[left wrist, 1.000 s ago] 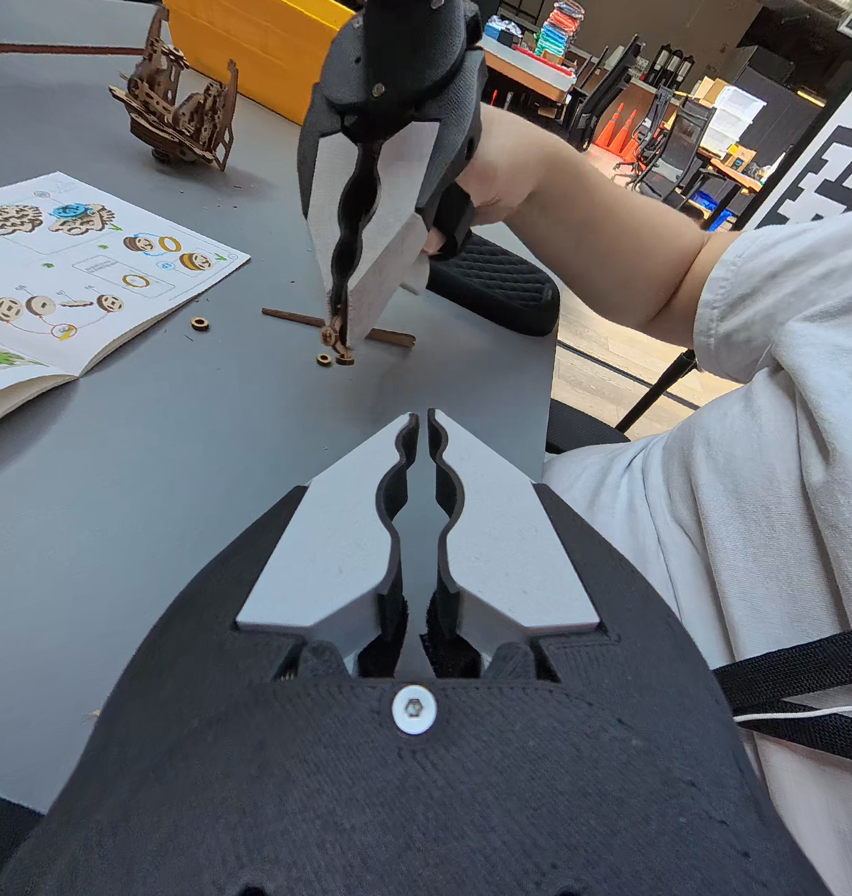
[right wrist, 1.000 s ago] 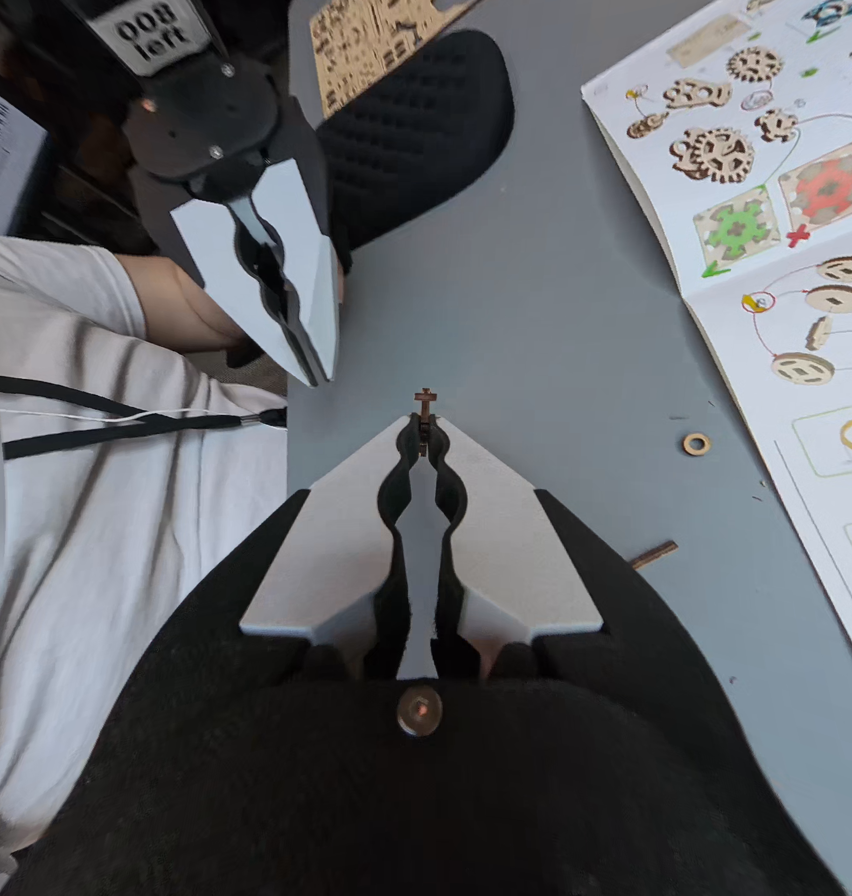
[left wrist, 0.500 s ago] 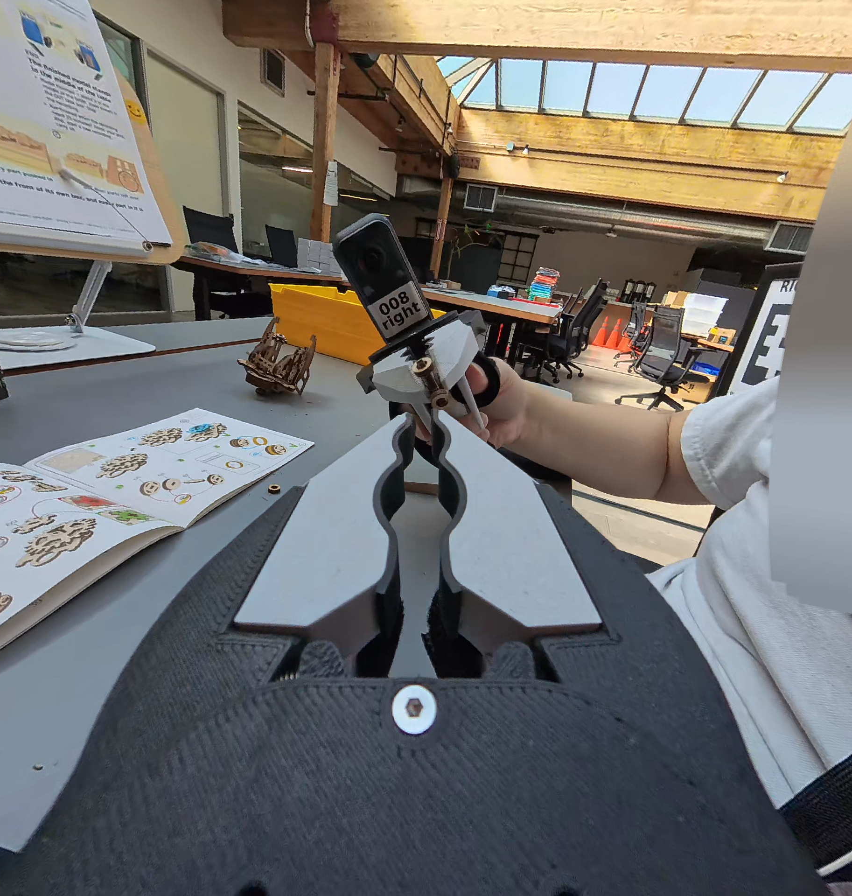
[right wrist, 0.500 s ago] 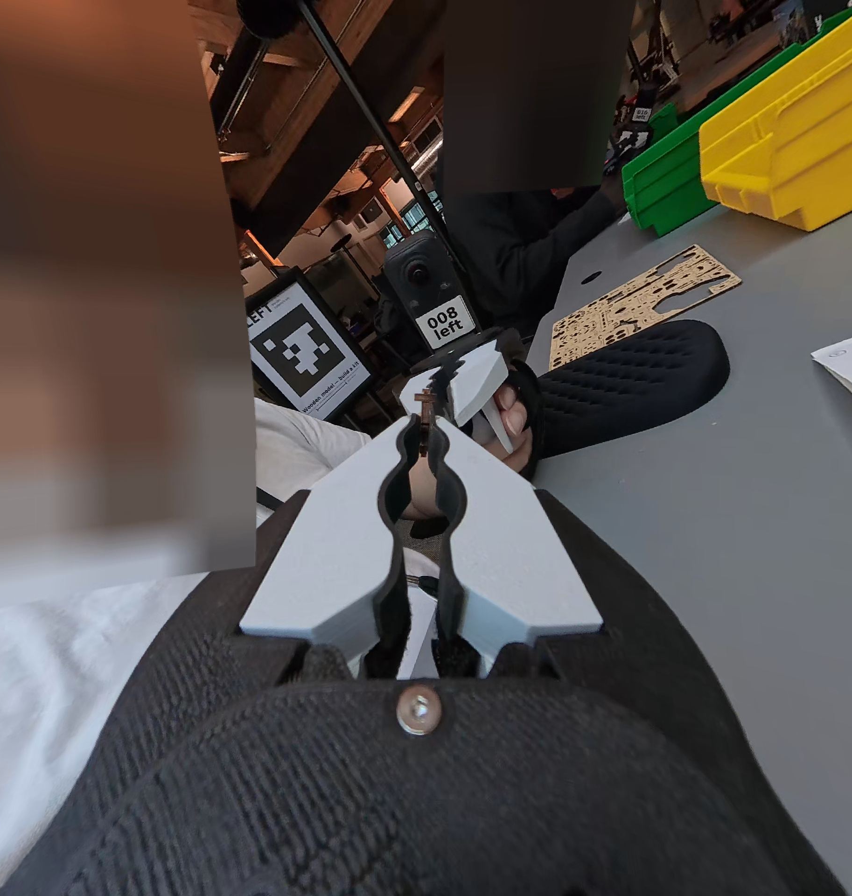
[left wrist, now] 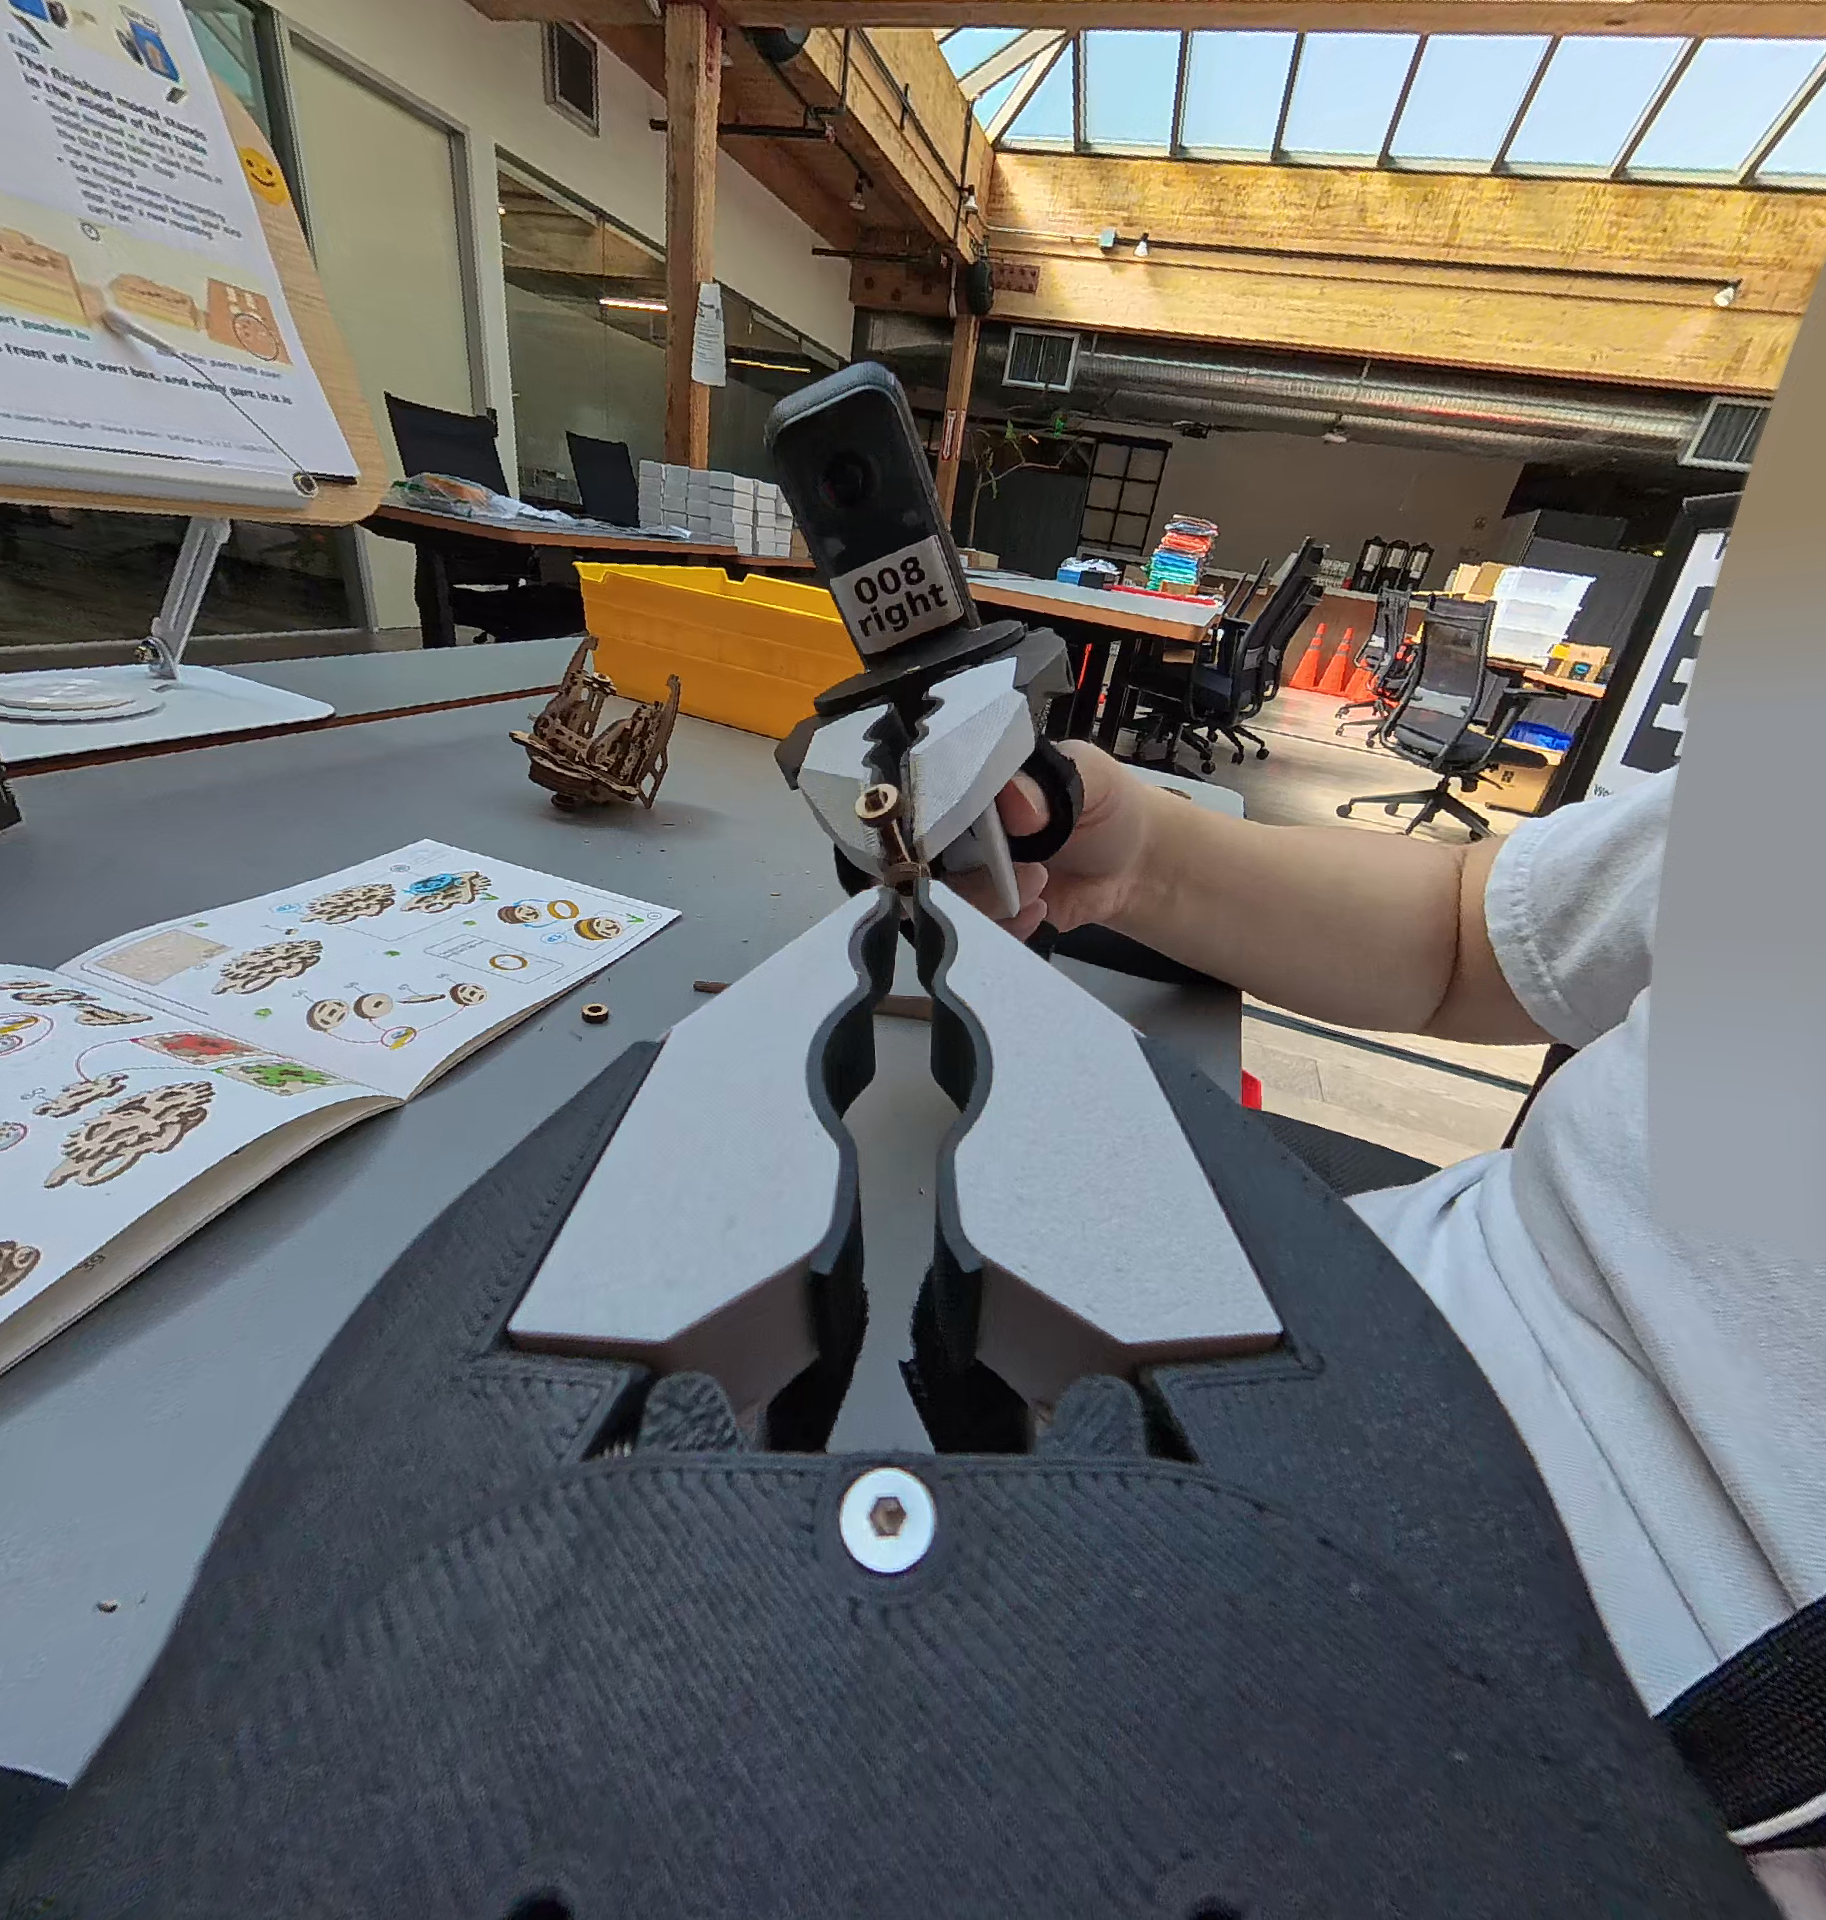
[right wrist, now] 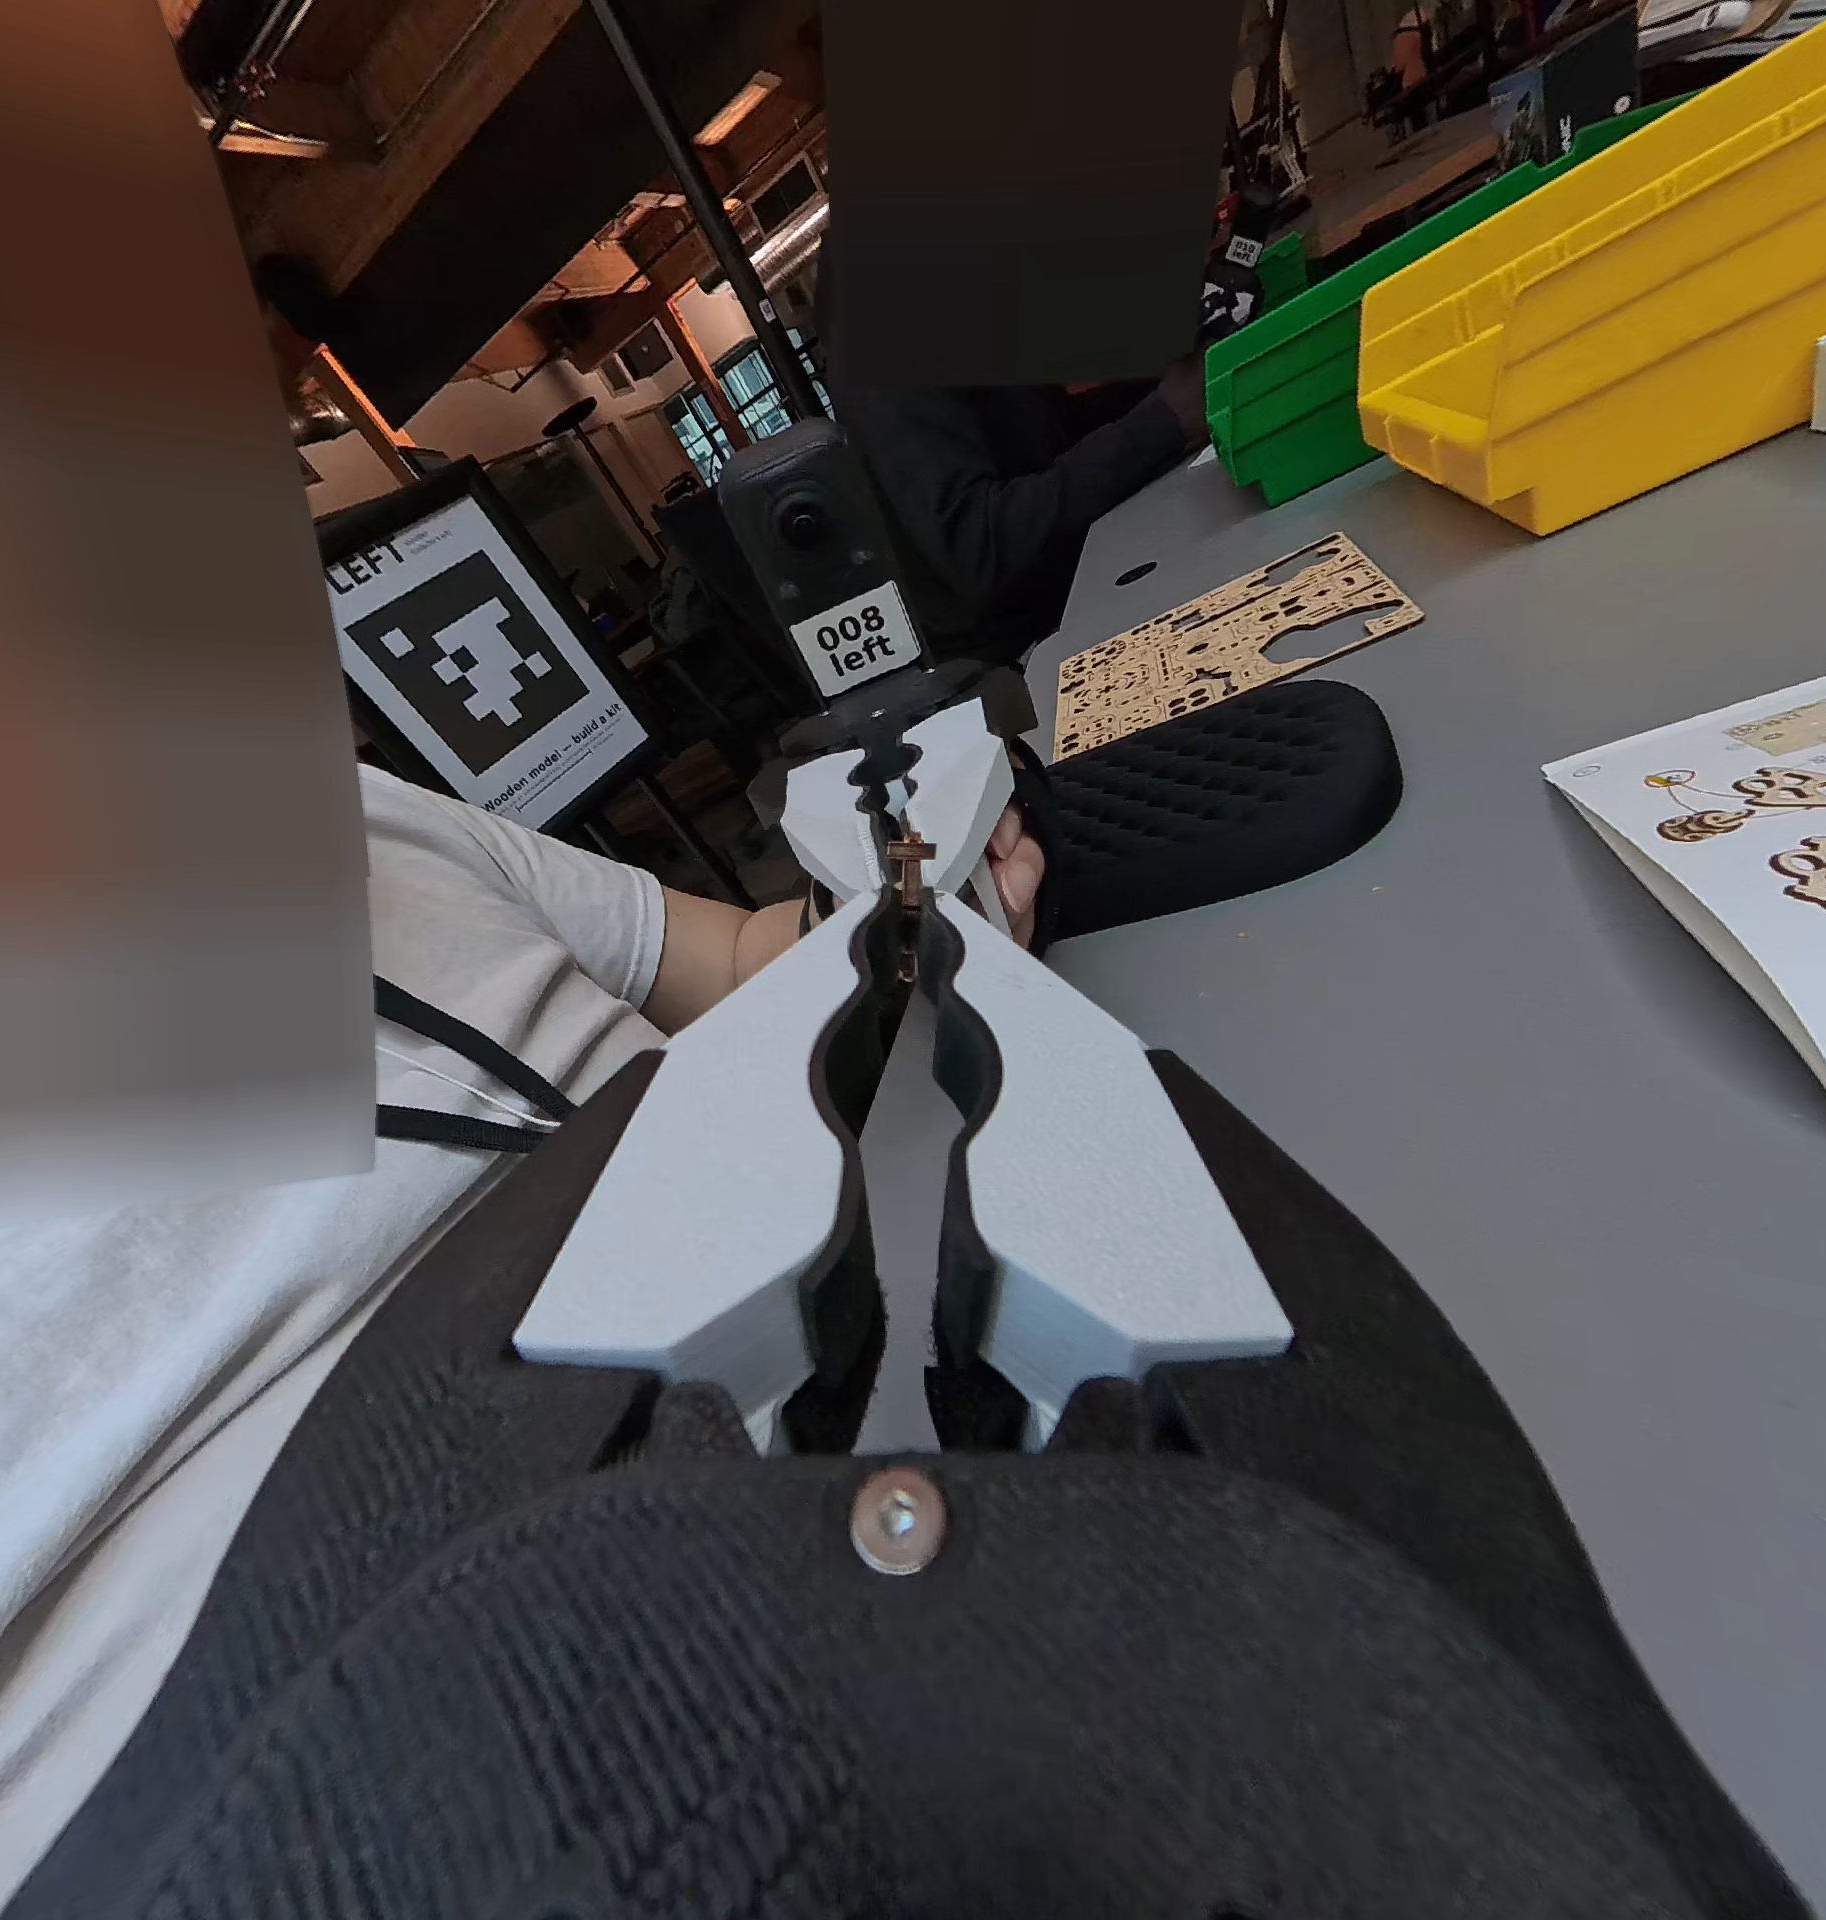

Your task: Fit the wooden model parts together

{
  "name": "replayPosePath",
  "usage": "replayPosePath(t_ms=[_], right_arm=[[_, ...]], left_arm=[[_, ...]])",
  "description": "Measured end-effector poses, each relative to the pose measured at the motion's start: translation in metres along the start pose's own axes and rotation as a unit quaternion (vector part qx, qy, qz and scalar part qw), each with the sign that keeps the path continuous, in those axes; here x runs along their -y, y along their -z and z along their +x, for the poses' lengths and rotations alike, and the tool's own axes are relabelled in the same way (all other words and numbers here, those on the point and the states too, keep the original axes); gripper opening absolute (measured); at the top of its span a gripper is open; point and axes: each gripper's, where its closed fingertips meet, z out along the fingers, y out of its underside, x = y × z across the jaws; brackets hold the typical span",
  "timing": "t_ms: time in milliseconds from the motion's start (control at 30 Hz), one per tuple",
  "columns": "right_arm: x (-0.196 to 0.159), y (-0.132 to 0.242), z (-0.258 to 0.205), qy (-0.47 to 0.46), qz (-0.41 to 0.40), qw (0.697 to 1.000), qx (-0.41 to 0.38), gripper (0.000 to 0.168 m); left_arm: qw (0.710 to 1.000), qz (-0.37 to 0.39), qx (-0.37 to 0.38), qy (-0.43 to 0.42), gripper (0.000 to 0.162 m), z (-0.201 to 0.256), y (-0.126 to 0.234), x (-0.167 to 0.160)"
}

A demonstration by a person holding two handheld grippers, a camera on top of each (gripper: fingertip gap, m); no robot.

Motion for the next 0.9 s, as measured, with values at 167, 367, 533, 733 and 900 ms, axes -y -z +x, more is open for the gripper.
replayPosePath(t_ms=[167, 367, 533, 733, 900], right_arm=[[-0.005, 0.002, 0.002, 0.001, -0.016, 1.000, -0.013, 0.000], [-0.010, 0.004, 0.002, 0.007, -0.033, 0.999, -0.022, 0.000], [-0.015, 0.004, 0.004, 0.016, -0.049, 0.998, -0.034, 0.000], [-0.019, 0.004, 0.005, 0.032, -0.067, 0.996, -0.048, 0.000], [-0.018, 0.004, 0.007, 0.021, -0.058, 0.997, -0.048, 0.000]], left_arm=[[1.000, -0.017, 0.010, -0.010, 0.000, 0.000, -0.002, -0.006], [0.999, -0.033, 0.008, -0.017, 0.000, 0.001, -0.004, -0.010], [0.998, -0.053, 0.005, -0.015, 0.000, 0.002, -0.005, -0.015], [0.998, -0.064, 0.008, -0.014, 0.000, 0.001, -0.005, -0.018], [0.998, -0.062, 0.012, -0.014, 0.000, 0.000, -0.005, -0.018]])
